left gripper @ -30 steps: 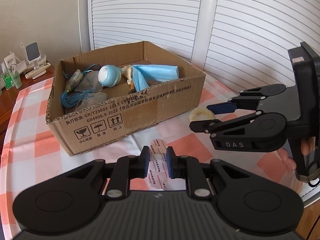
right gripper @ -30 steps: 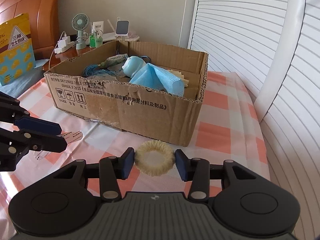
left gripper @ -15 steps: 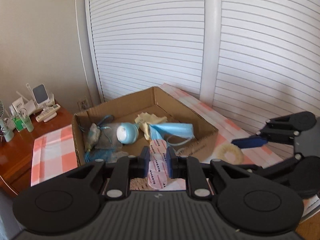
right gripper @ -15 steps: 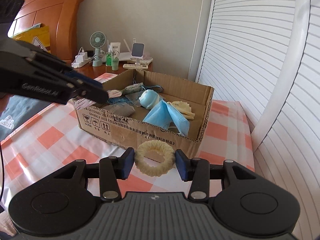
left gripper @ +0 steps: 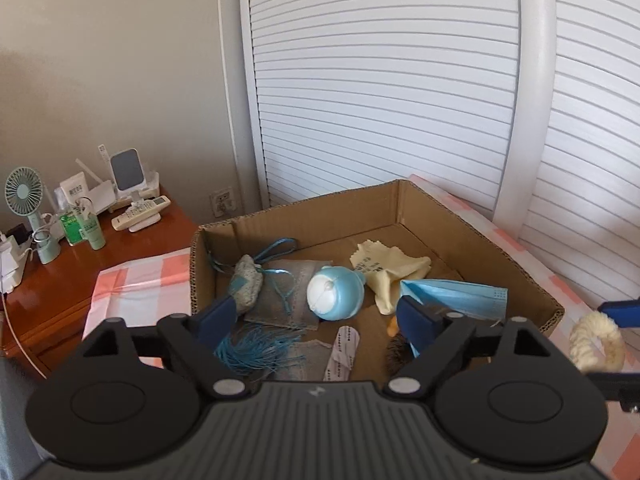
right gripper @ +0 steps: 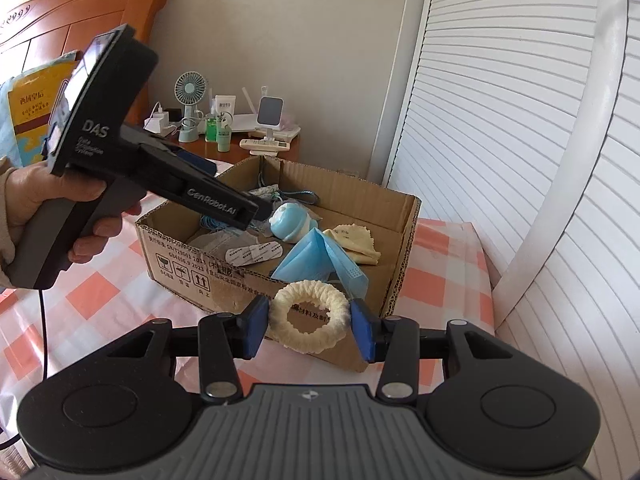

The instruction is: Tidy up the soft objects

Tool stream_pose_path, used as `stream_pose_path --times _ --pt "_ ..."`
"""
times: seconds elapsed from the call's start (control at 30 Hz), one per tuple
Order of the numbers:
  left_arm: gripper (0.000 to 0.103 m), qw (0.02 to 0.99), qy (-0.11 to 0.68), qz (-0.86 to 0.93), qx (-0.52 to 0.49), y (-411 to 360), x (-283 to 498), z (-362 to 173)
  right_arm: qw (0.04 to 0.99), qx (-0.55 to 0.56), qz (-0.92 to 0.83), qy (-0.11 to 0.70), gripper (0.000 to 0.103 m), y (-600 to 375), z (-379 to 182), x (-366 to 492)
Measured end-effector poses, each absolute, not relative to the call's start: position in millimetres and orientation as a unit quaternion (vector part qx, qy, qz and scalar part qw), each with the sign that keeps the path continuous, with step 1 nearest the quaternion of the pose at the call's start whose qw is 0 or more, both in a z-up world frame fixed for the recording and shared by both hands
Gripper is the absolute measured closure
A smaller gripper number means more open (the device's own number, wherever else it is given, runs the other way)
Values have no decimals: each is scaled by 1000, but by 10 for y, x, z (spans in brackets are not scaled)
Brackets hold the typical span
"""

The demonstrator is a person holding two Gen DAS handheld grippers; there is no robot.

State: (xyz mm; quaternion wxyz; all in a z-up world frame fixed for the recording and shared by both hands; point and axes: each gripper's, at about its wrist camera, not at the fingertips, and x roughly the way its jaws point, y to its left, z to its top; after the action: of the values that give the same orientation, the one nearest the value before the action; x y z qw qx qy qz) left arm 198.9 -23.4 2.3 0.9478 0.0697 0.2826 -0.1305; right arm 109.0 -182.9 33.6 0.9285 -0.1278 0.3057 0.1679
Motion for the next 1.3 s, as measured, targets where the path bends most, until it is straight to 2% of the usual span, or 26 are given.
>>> stream_pose_path --times 0.03,0.1,0.57,0.63,0.7,0.77,0.97,1.3 --pt "4 952 272 -123 74 -214 1931 50 928 -126 169 306 53 -1831 349 1129" --pt "1 958 250 -114 85 -177 1805 118 929 -124 169 305 53 -1825 379 1210" --pt "1 953 266 -123 82 31 1394 198 926 -133 135 326 52 -1616 438 2494" --pt "1 953 266 -121 79 65 1364 207 927 -121 130 331 44 -1617 406 2687" --pt "1 953 266 -120 77 97 1344 220 930 -105 118 332 10 -1622 386 2819" --pt "1 954 266 -118 75 119 1324 236 932 -93 114 330 0 -1631 374 2855" --pt "1 954 269 -110 74 122 1273 283 926 -92 104 350 0 -1641 381 2686" --pt "1 934 342 -73 68 36 1151 315 919 -63 55 386 0 -1691 515 1914"
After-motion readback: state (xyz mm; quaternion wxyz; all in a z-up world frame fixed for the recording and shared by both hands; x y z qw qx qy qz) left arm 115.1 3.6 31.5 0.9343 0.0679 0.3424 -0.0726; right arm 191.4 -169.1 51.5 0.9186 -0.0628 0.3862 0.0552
